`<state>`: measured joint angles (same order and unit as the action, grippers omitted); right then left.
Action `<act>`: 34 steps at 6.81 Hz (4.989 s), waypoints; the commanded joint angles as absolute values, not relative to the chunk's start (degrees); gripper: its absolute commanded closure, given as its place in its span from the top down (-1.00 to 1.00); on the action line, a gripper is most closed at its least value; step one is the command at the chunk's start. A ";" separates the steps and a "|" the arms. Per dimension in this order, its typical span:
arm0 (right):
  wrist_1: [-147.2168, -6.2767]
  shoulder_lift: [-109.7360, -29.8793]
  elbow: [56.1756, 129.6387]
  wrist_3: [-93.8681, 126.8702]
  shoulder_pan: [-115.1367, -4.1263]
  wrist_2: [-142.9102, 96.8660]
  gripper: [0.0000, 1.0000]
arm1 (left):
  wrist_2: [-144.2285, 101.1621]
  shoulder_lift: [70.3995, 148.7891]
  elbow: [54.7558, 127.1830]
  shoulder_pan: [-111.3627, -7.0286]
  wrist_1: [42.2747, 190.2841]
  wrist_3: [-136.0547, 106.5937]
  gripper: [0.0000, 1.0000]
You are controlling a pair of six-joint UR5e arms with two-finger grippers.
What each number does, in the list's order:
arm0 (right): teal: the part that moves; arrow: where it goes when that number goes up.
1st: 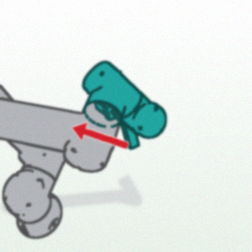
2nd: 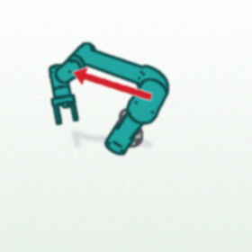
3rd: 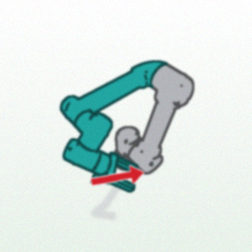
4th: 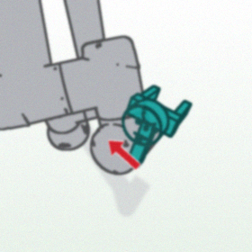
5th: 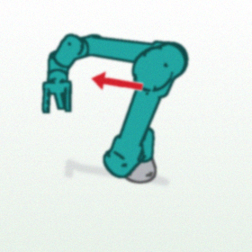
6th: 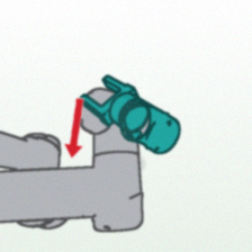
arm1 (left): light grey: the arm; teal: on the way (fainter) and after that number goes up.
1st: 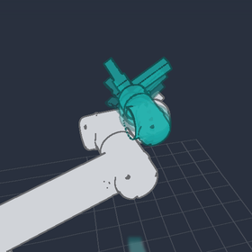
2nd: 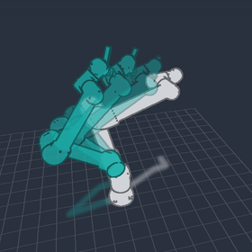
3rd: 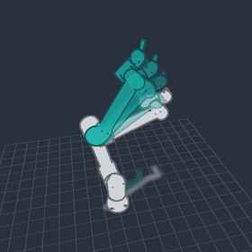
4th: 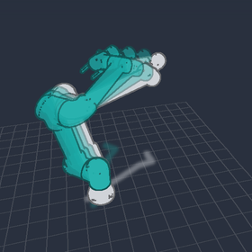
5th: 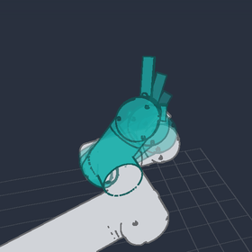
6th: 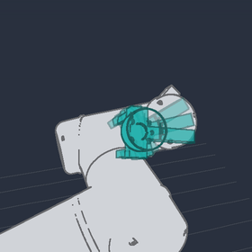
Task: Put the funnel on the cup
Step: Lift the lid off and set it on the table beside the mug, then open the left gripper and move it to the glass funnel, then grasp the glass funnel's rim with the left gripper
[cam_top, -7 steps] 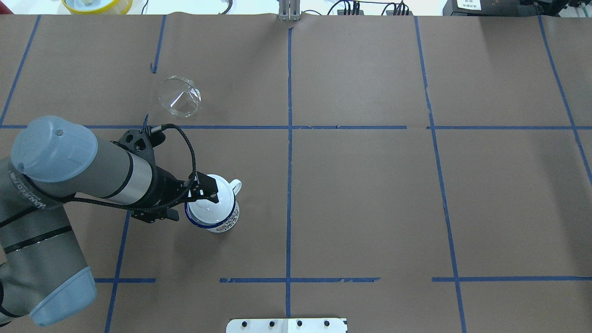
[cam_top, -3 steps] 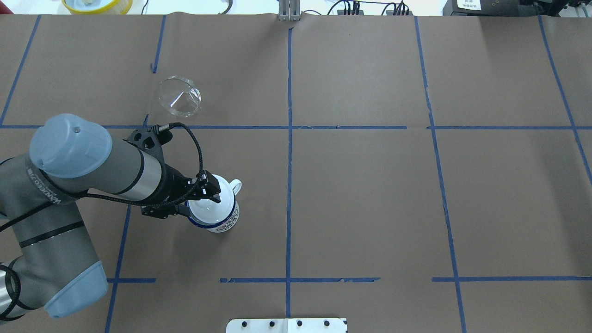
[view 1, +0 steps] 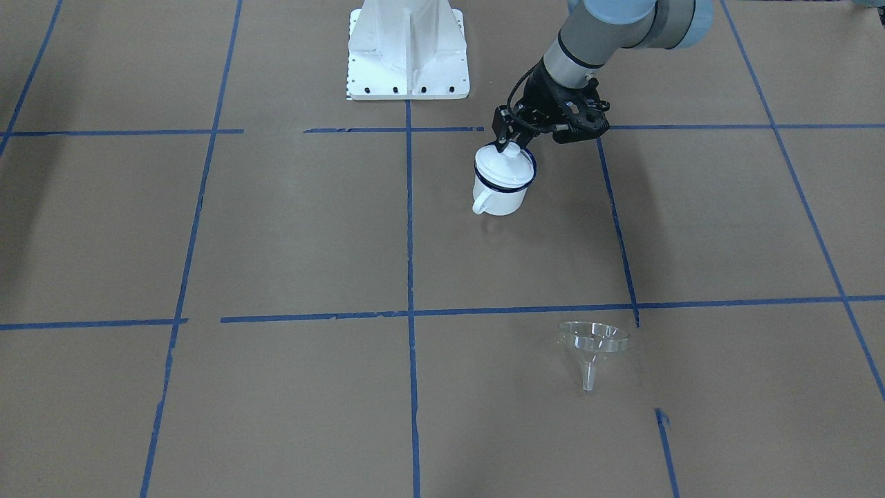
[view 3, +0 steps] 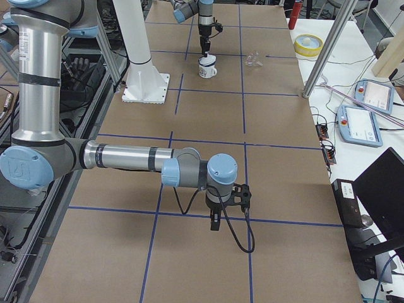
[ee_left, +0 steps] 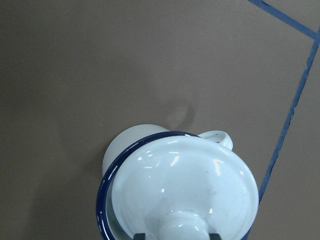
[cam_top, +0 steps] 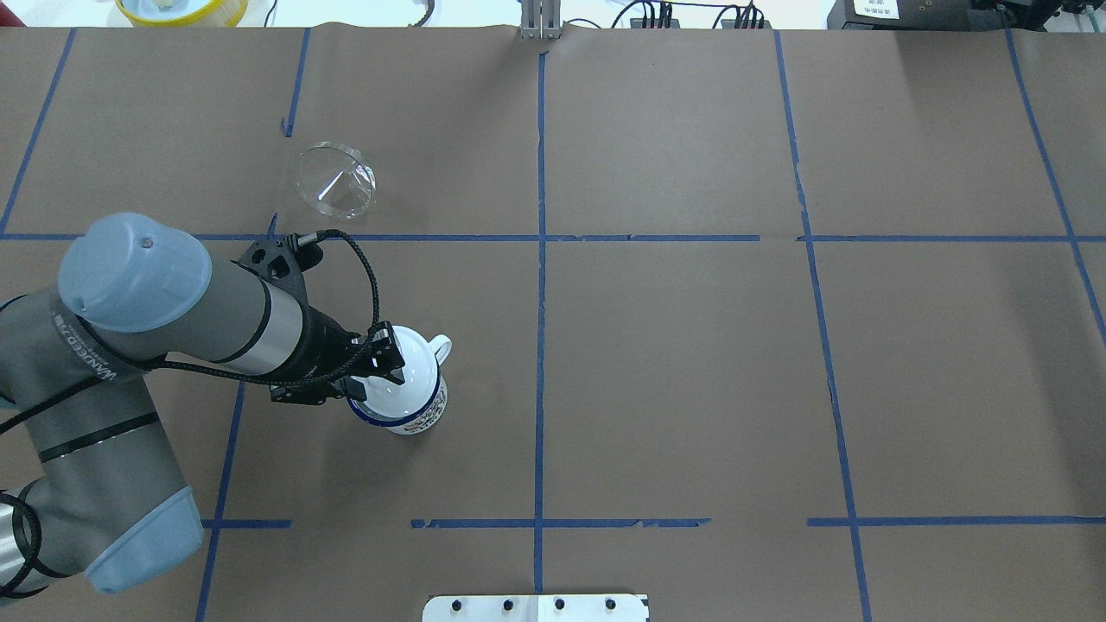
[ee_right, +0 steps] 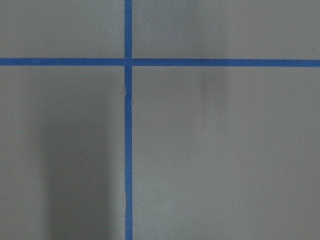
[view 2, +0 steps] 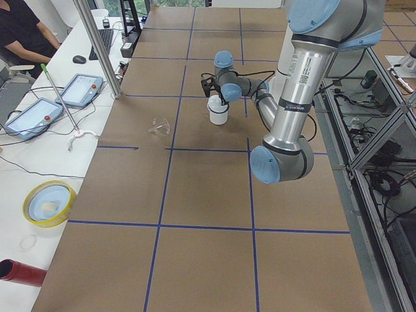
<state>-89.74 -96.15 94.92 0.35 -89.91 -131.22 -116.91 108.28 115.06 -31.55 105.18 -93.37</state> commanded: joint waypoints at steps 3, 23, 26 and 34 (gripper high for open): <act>-89.74 -96.15 94.92 0.35 -89.91 -131.22 1.00 | -117.07 108.28 115.31 -31.55 105.21 -93.25 -0.75; -89.74 -96.15 94.92 0.35 -89.91 -131.22 1.00 | -114.96 108.63 104.67 -41.48 93.43 -57.66 1.00; -89.74 -96.15 94.92 0.35 -89.91 -131.22 1.00 | -115.05 112.30 108.81 -45.77 93.69 -67.52 1.00; -89.74 -96.15 94.92 0.35 -89.91 -131.22 1.00 | -86.49 122.95 79.30 -44.21 122.85 -114.52 1.00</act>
<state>-89.74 -96.15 94.92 0.35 -89.91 -131.22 -87.34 121.96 82.01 -44.25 120.47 -113.74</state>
